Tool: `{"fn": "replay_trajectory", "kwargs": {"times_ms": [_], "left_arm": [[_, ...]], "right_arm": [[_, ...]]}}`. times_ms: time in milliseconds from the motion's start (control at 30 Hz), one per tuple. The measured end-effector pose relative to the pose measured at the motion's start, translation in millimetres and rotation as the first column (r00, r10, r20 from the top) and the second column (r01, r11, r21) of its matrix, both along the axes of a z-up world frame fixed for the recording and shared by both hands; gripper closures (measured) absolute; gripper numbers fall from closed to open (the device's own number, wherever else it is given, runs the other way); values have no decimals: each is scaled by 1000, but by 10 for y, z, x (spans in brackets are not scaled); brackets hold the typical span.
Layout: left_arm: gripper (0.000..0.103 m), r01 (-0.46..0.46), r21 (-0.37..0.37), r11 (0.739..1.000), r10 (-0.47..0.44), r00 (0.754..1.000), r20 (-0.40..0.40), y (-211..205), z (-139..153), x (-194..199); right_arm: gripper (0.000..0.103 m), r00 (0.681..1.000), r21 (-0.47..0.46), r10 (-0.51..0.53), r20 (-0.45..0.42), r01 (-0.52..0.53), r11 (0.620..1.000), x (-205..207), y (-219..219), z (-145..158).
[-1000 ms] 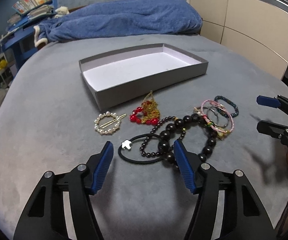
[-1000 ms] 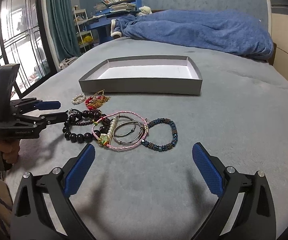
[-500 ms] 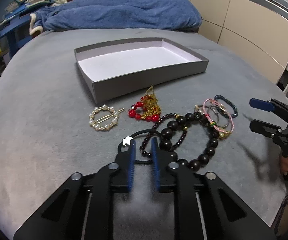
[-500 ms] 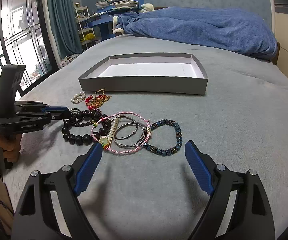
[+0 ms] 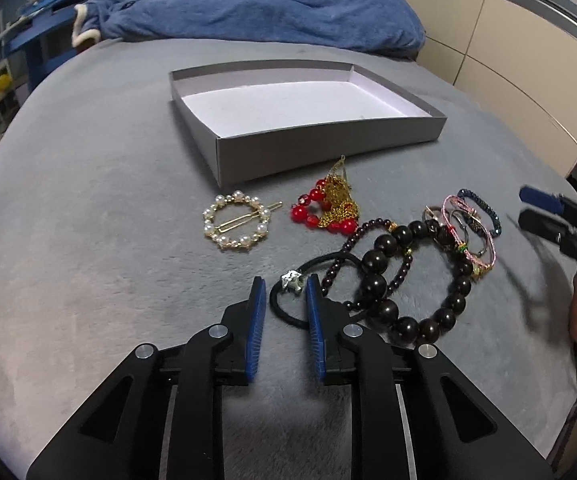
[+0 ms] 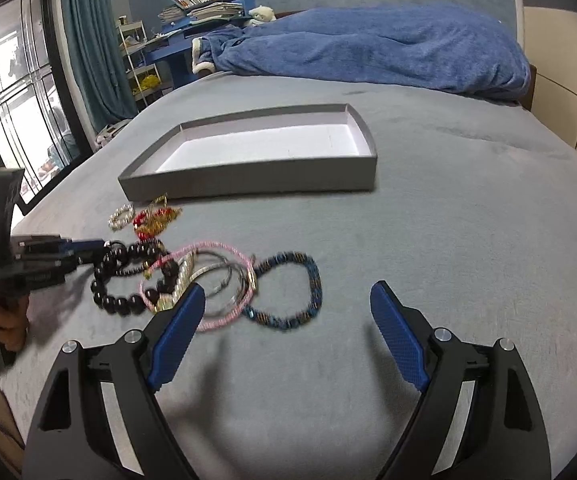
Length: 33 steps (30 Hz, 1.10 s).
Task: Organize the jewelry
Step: 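Reach the left tool to the black hair tie while the right tool reaches the red pendant, then grasp the black hair tie with the left tool while the right tool grasps the red pendant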
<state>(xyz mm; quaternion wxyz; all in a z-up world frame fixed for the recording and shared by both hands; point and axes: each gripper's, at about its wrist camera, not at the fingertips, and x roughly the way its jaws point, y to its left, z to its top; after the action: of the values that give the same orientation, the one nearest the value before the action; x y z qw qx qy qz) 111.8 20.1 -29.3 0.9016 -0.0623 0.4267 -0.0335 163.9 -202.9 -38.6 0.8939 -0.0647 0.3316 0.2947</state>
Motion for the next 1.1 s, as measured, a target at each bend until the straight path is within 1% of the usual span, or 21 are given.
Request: {"fn": "replay_trajectory", "kwargs": {"times_ms": [67,133,233,333,433,533,633,700,767,800,833,900,967,1067,1100], "left_arm": [[82,-4,-13,1000,4,1000,9,22,-11,-24],[90,-13,-21,1000,14,1000,23,47,-13,-58],[90,-23,-27,999,25,997,70,50,25,-158],[90,-52,-24,998,54,992,112,49,70,-272],[90,-91,-52,995,97,986,138,122,96,-350],[90,-124,-82,989,135,981,142,207,101,-367],[90,-129,-82,988,140,980,144,206,107,-361],[90,-131,-80,988,141,979,144,206,109,-360],[90,-136,-86,987,148,978,148,218,117,-364],[90,-138,-90,986,150,977,151,231,119,-373],[90,-141,-96,985,155,976,154,243,122,-386],[90,-145,-111,983,162,974,162,272,135,-422],[90,-145,-127,981,166,971,171,299,165,-439],[90,-143,-140,980,169,966,197,332,278,-457],[90,-141,-142,980,169,963,211,337,342,-456]], "right_arm": [[19,1000,2,28,5,-28,1000,45,134,61],[19,998,4,69,1,-69,998,88,325,116],[19,991,-14,136,-10,-136,991,134,695,149],[19,982,-25,182,-40,-183,983,213,1015,105],[19,974,-48,215,-73,-219,975,290,1306,25],[20,966,-83,239,-94,-247,965,337,1564,-33],[22,959,-118,263,-107,-275,954,358,1768,-84],[34,954,-158,272,-128,-290,944,386,1870,-175],[67,956,-192,263,-129,-285,939,404,1909,-242],[73,960,-194,256,-117,-275,942,400,1886,-252],[76,958,-168,258,-122,-277,946,407,1850,-241],[78,959,-115,258,-121,-271,956,413,1741,-173],[79,961,-80,256,-103,-265,961,412,1679,-99],[80,969,20,240,-60,-239,971,389,1411,131],[80,970,41,237,-51,-235,971,390,1375,186]]}}
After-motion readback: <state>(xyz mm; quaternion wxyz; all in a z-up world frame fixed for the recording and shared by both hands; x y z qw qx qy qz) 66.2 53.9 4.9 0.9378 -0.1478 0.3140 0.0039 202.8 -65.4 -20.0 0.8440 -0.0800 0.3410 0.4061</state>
